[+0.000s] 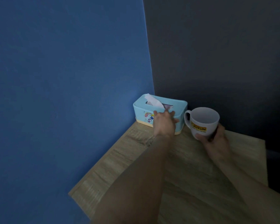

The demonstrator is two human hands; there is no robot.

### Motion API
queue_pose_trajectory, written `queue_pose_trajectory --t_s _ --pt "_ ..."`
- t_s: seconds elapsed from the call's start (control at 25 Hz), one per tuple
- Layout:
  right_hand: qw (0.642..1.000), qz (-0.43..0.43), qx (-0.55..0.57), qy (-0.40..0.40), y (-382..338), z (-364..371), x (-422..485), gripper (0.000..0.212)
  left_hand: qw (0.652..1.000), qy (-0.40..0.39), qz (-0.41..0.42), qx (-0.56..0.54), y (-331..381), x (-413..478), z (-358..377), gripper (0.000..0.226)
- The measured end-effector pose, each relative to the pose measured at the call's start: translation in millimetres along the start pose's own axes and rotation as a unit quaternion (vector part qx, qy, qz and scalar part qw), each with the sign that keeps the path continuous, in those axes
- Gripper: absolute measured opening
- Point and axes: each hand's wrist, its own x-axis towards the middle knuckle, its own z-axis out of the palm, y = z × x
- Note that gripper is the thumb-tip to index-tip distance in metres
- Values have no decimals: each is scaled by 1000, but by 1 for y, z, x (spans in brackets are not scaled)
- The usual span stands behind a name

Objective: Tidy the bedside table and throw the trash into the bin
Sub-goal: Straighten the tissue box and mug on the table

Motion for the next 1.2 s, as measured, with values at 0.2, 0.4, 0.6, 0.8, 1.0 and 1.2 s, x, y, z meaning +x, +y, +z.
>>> queue_pose_trajectory --t_s 0.2,0.4,0.6,0.8,1.0,1.2 --pt "995 3 -93 28 -1 2 -10 99 985 -19 -21 -173 -1 -6 7 55" --pt "984 77 -153 55 -19 -4 -65 94 949 -57 -5 -310 -14 -32 3 82" --pt "938 166 -295 -72 -37 -9 -142 78 932 -96 -44 -346 -28 -133 20 78" --pt "907 135 -362 -168 -53 2 -256 66 946 -49 42 -317 -46 -272 47 45" --pt "898 147 -386 -155 -85 16 -338 57 925 -155 138 -318 -72 -337 28 66" --pt "881 203 -393 -169 -118 23 -355 67 899 -277 205 -270 -88 -321 -4 66"
